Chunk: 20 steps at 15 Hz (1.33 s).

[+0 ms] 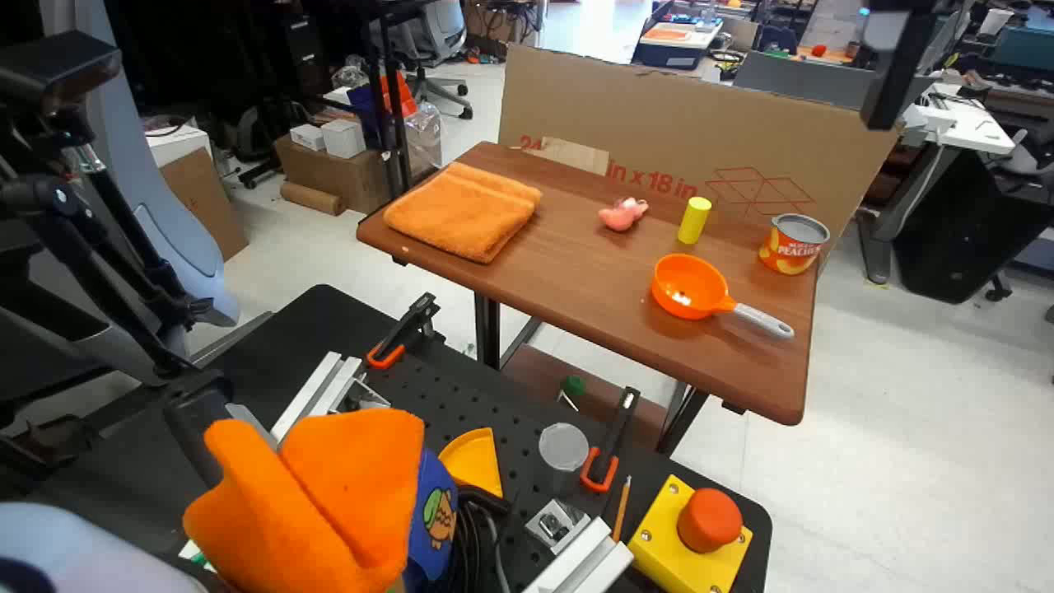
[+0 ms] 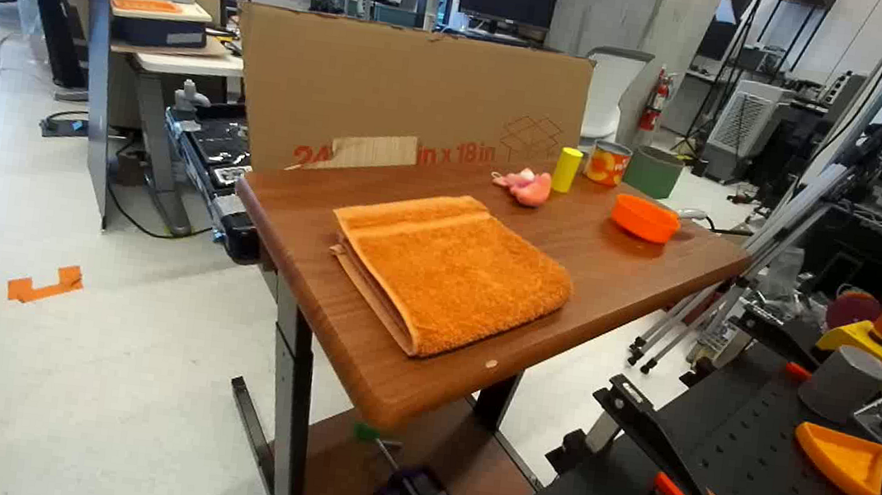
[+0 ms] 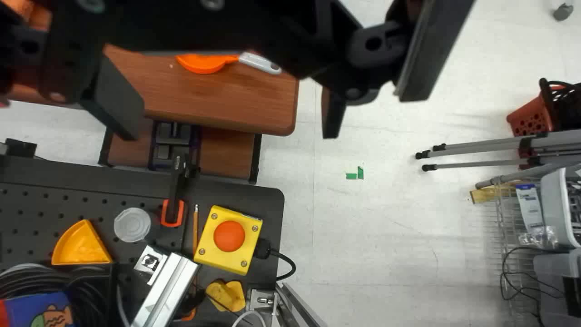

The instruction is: Put the yellow block on the orange pan

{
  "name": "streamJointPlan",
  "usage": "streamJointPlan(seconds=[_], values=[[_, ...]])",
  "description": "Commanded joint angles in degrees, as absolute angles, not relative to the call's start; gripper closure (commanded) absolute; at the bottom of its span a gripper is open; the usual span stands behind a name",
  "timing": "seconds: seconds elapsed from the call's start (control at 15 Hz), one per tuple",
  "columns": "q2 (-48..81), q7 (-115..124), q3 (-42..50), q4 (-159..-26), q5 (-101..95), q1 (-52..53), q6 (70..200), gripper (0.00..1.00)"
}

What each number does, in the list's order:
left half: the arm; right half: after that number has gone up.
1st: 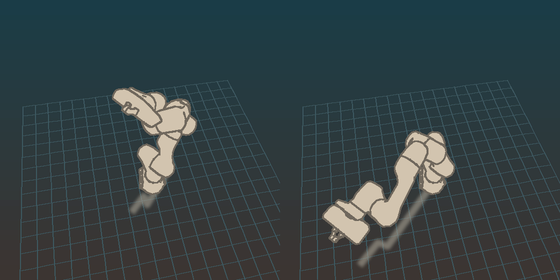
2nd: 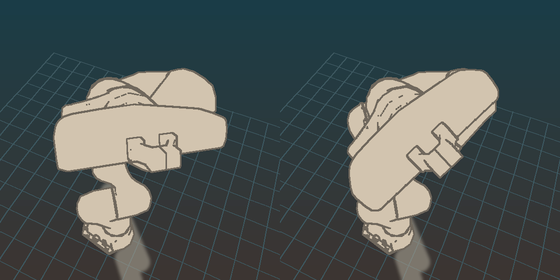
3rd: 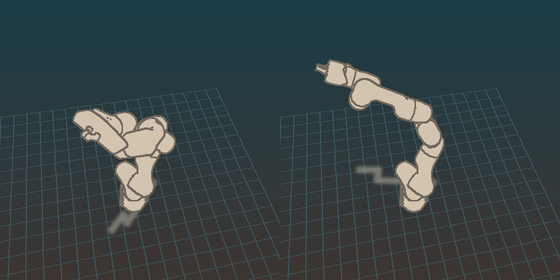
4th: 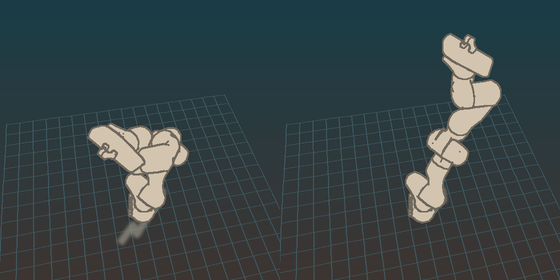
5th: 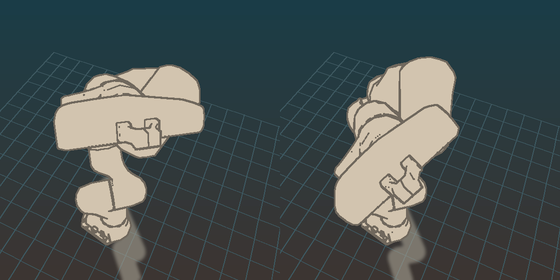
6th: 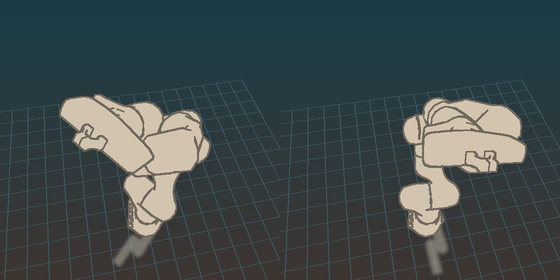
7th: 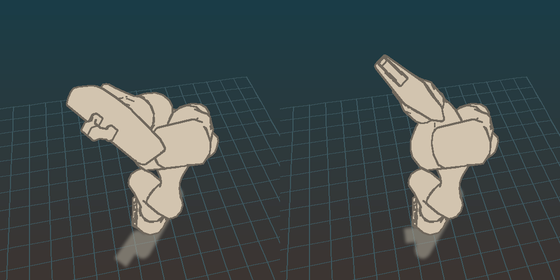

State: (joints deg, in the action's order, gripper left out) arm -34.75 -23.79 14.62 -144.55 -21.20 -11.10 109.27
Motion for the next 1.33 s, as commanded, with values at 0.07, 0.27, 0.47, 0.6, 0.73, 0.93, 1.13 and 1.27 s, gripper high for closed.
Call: streamJointPlan(seconds=[0.07,0.27,0.47,0.6,0.73,0.93,1.13,1.27], values=[[-34.78,-23.65,14.87,-144.45,-21.33,-10.76,109.09,0.00],[-34.78,-23.65,14.87,-144.45,-21.33,-10.75,109.09,0.00],[-34.78,-23.65,14.87,-144.45,-21.33,-10.75,109.09,0.00],[-34.78,-23.65,14.87,-144.45,-21.33,-10.75,109.09,0.00],[-34.78,-23.65,14.87,-144.45,-21.33,-10.75,109.09,0.00],[-33.97,-22.30,14.42,-144.11,-20.90,-10.62,109.32,0.00],[-28.34,-14.59,12.75,-142.26,-17.58,-9.29,112.21,0.00],[-22.75,-11.42,12.89,-140.23,-10.42,-6.63,115.84,0.00]])
